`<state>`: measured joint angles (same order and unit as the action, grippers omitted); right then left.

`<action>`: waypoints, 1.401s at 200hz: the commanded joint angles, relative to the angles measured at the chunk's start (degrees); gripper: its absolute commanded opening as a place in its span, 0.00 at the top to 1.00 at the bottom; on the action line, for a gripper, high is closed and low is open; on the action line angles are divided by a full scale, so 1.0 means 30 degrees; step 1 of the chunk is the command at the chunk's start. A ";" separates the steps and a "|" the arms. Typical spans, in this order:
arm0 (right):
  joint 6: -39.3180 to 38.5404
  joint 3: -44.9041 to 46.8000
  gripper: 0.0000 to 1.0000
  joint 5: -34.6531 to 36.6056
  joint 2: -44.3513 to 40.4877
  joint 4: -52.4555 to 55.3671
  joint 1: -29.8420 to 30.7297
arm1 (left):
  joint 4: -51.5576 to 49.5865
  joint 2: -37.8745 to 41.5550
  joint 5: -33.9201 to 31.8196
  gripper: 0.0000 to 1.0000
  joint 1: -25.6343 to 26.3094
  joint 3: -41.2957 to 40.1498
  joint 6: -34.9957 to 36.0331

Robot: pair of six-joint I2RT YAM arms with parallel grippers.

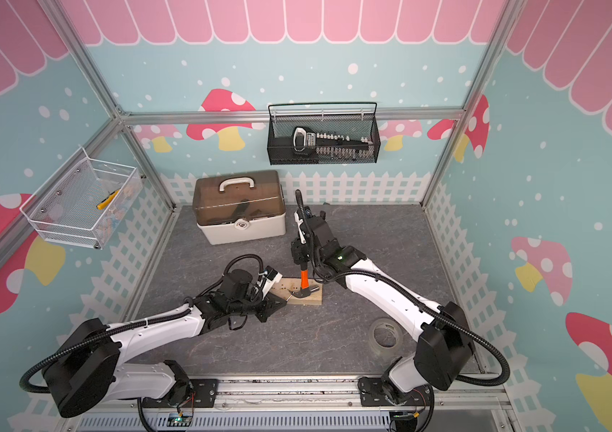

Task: Use a claw hammer to pull out a nail
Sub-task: Pick up the nail with the hammer, then place the nail at the center of the board.

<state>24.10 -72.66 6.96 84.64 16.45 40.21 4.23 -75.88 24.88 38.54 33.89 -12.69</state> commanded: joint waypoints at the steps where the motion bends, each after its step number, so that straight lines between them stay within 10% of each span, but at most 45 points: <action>1: -0.0722 -0.0358 1.00 -0.0062 -0.0413 -0.0897 -0.0159 | 0.1414 -0.0028 0.2151 1.00 -0.0951 -0.0256 -0.1148; 86: -0.0078 -0.0503 1.00 0.0748 -0.0300 0.0268 -0.0466 | 0.2230 0.1436 0.1470 1.00 -0.2256 -0.1408 -0.2928; 158: 0.0749 -0.0919 1.00 0.1761 -0.0162 0.4538 -0.0683 | -0.4950 0.3633 -0.9414 1.00 -0.4778 -0.1032 -0.6919; 280: 0.0962 -0.1560 1.00 0.2025 -0.0082 0.7231 -0.1621 | -0.6422 -0.1309 -0.9622 1.00 -0.7485 0.0348 -0.7464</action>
<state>27.62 -74.81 11.20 84.66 34.02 35.57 -14.35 -77.06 -3.44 16.64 32.42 -34.33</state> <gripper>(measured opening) 0.242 0.049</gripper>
